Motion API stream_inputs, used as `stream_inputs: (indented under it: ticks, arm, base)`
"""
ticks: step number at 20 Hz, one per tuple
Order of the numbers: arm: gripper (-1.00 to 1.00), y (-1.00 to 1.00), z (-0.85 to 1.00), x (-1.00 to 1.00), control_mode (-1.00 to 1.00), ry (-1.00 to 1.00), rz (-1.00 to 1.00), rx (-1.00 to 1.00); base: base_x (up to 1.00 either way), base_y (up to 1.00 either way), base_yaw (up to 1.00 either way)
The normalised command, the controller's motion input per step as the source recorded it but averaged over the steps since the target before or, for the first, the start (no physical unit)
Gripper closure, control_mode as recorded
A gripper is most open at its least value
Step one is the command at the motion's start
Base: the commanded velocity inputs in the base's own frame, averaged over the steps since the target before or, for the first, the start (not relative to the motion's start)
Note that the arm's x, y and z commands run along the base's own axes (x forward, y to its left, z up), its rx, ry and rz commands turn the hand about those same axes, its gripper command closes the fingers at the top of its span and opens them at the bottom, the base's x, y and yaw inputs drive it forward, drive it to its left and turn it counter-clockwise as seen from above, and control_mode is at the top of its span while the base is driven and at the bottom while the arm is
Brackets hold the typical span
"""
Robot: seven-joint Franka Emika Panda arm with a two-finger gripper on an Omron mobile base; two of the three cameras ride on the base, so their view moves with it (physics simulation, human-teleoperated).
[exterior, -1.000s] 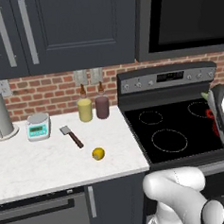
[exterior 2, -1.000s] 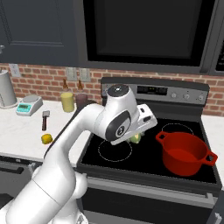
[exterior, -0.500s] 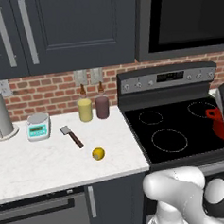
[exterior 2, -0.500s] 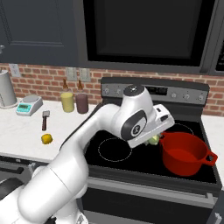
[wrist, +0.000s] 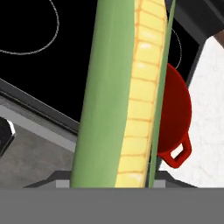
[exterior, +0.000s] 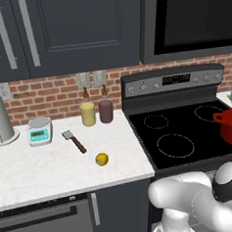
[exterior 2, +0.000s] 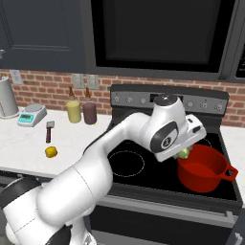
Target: Put the lemon and corn in the pot. Retrieve the spatula and lightly stir the vegetables in the pot.
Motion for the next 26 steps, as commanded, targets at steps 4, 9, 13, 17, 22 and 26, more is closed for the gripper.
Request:
stream_inputs:
  ticks: [4, 9, 13, 17, 22, 26]
  arm:
    - [1.00, 0.00, -0.13, 0.29, -1.00, 0.06, 0.00, 0.11]
    - [1.00, -0.16, -0.26, 0.20, -1.00, 0.09, 0.00, 0.11]
    - [1.00, -0.29, -0.36, 0.33, -1.00, 0.08, 0.00, 0.11]
    - [1.00, -0.19, -0.33, 0.41, -1.00, 0.01, 0.00, 0.10]
    - [1.00, -0.14, -0.28, 0.33, -1.00, 0.00, 0.00, 0.05]
    - [1.00, -0.25, -0.25, 0.12, -1.00, 0.00, 0.00, 0.00]
  base:
    - [0.00, 0.00, 0.00]
    - [0.00, 0.00, 0.00]
    - [0.00, 0.00, 0.00]
    - [0.00, 0.00, 0.00]
    - [0.00, 0.00, 0.00]
    - [0.00, 0.00, 0.00]
